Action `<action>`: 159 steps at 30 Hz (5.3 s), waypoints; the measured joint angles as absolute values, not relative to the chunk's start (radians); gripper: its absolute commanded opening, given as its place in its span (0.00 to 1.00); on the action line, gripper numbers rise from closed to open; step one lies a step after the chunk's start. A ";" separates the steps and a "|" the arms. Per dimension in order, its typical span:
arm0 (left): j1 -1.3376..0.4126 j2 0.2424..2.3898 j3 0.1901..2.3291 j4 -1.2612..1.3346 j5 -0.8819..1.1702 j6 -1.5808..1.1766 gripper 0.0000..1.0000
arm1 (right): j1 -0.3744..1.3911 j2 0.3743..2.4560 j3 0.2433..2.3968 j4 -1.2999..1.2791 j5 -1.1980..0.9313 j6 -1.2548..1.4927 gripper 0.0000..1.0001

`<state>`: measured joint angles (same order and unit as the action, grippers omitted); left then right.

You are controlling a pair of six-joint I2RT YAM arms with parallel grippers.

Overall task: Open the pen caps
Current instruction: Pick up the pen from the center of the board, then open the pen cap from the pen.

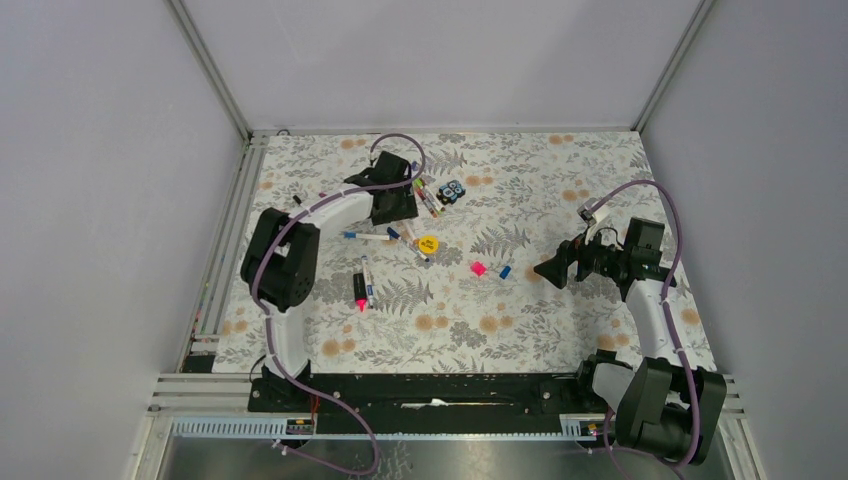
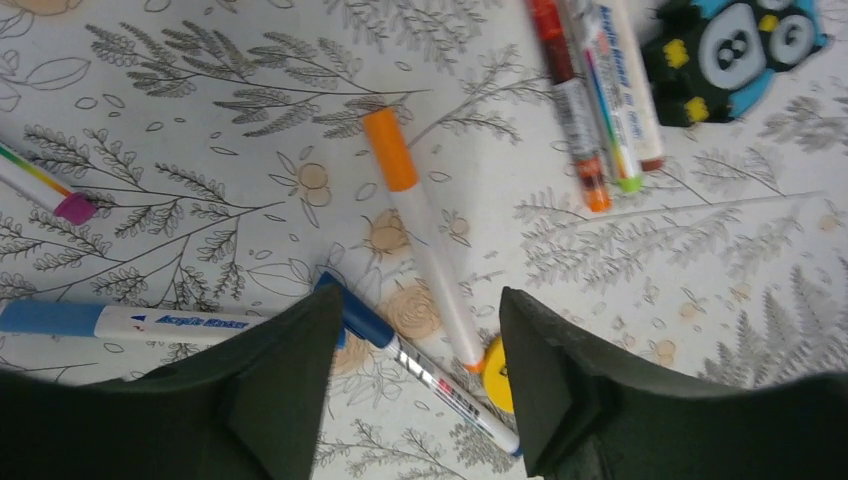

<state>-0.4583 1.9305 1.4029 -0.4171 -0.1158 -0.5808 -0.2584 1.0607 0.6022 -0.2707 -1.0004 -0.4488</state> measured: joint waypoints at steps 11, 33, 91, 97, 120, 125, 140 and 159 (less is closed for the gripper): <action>-0.457 2.090 1.544 -0.535 -0.201 -0.656 0.46 | -0.258 1.061 0.602 -0.271 -0.986 -0.458 1.00; -0.479 2.184 1.675 -0.654 -0.256 -0.662 0.24 | -0.258 1.060 0.602 -0.272 -0.986 -0.473 0.99; -0.868 1.418 0.692 0.829 0.176 -0.981 0.00 | 0.003 1.098 0.604 0.306 -1.328 0.578 0.96; -0.925 1.470 0.728 0.853 0.120 -0.980 0.00 | 0.055 1.126 0.604 0.379 -1.326 0.685 0.83; -0.968 1.518 0.780 0.852 0.020 -0.973 0.55 | 0.105 1.128 0.579 0.421 -1.326 0.677 0.00; -0.944 1.452 0.780 0.718 0.019 -0.933 0.98 | 0.101 1.112 0.578 0.323 -1.354 0.524 0.00; -0.779 1.407 0.780 0.736 0.333 -0.919 0.96 | 0.057 1.103 0.533 0.250 -1.461 0.325 0.00; -0.836 1.641 0.899 0.837 0.466 -1.014 0.46 | 0.057 1.150 0.533 0.248 -1.462 0.325 0.00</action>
<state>-0.8360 1.6405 0.8993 0.8371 0.4656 -1.0138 0.0566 1.1503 0.5331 0.2481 -1.4624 0.3248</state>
